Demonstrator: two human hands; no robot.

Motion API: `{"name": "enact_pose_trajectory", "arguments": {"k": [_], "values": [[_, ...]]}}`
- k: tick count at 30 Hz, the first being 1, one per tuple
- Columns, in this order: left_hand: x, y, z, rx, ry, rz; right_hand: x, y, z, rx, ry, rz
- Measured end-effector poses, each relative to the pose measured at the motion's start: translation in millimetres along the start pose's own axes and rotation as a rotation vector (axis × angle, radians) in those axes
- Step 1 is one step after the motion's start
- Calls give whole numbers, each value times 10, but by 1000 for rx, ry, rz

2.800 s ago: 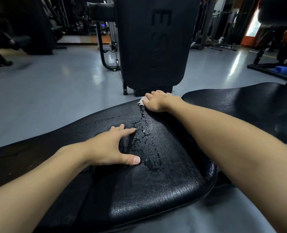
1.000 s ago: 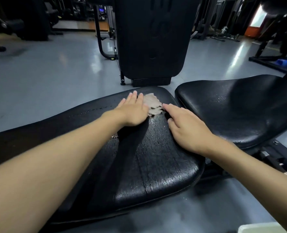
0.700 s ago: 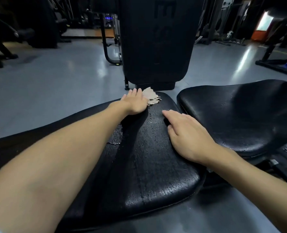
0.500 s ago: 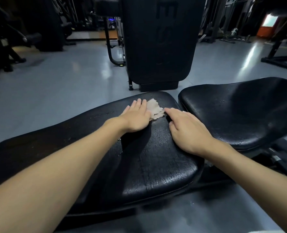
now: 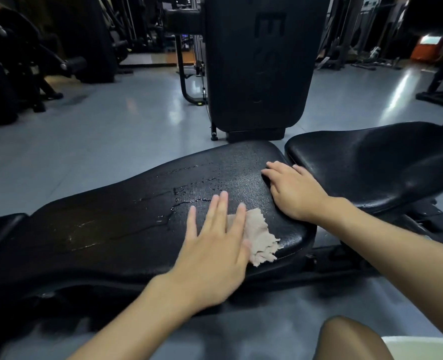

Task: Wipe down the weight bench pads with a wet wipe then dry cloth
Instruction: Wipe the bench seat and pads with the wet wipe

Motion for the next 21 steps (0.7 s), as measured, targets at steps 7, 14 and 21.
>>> {"name": "enact_pose_trajectory", "arguments": {"k": [7,14,21], "values": [[142,-91,212,30,-53,83,-49,274,1,27,120,-70],[307,323,10,27,-98,-134,142,282,33,21,40,-120],[322,1303,-487,-90,-148,-148,167,286,67,25,53,-99]]}}
Point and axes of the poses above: each hand's wrist, its own y-axis towards the middle knuckle, its own x-axis out of the palm, z = x × y, the point moved 10 cm from there along y, towards the middle knuckle
